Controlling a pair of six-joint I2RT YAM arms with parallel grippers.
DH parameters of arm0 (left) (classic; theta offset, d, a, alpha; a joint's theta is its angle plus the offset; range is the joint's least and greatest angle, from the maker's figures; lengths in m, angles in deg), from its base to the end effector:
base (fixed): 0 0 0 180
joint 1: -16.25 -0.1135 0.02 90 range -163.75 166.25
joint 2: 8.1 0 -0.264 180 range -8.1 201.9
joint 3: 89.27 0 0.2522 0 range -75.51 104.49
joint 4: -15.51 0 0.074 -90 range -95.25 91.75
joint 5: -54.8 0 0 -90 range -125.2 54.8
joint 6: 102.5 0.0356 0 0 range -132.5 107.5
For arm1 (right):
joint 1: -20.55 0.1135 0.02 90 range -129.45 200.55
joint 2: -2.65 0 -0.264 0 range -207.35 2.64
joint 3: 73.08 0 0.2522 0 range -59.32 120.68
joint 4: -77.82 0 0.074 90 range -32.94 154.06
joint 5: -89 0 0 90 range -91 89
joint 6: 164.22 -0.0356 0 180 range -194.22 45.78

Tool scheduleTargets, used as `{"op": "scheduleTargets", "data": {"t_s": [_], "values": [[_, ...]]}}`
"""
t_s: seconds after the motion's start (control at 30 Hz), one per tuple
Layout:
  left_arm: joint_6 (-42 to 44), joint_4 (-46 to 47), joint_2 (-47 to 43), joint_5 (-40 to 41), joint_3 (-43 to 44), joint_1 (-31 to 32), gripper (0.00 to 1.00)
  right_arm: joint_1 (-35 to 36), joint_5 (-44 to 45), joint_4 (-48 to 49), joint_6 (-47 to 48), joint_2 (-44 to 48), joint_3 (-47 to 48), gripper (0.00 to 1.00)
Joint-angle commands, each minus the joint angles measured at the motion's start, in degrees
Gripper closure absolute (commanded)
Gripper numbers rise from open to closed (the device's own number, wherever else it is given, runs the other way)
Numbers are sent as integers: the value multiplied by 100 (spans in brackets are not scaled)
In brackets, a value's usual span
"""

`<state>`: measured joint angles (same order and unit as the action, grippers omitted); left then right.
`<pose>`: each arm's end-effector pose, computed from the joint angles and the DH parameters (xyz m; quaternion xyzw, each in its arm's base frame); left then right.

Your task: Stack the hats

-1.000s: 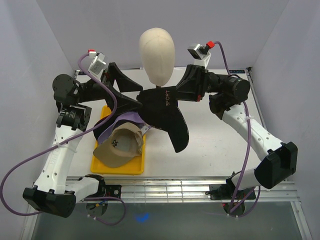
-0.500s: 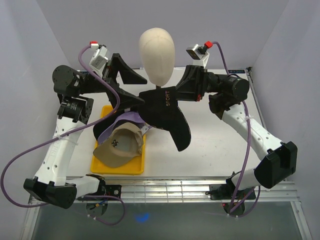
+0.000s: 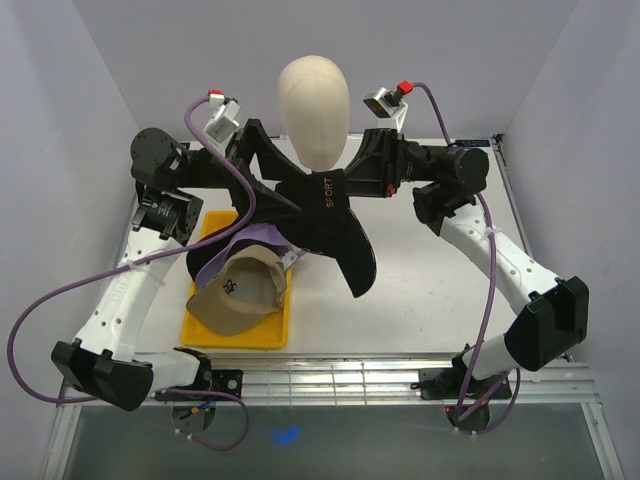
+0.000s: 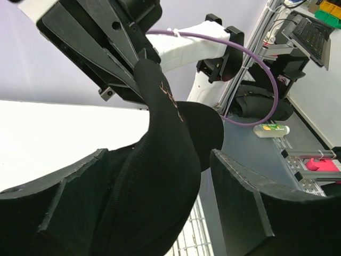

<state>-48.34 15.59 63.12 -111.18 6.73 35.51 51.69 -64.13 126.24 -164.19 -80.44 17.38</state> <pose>0.2142 -0.1114 0.5039 0.4521 0.4946 -0.6010 0.4356 0.2309 0.1766 0.4824 -0.3127 0.4640 0.7849 0.2663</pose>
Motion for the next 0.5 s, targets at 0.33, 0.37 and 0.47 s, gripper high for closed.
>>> {"op": "scheduleTargets", "data": {"t_s": [0.33, 0.37, 0.47], "values": [[33, -110, -205, 4, -340, 51, 69, -20, 231, -2093, 1752, 179, 652, 92], [24, -119, -196, 22, -331, 51, 76, -11, 266, -2408, 2008, 205, 687, 91], [50, -215, -170, 58, -270, 51, 100, -20, 590, -4523, 3605, 346, 1090, 77]]}}
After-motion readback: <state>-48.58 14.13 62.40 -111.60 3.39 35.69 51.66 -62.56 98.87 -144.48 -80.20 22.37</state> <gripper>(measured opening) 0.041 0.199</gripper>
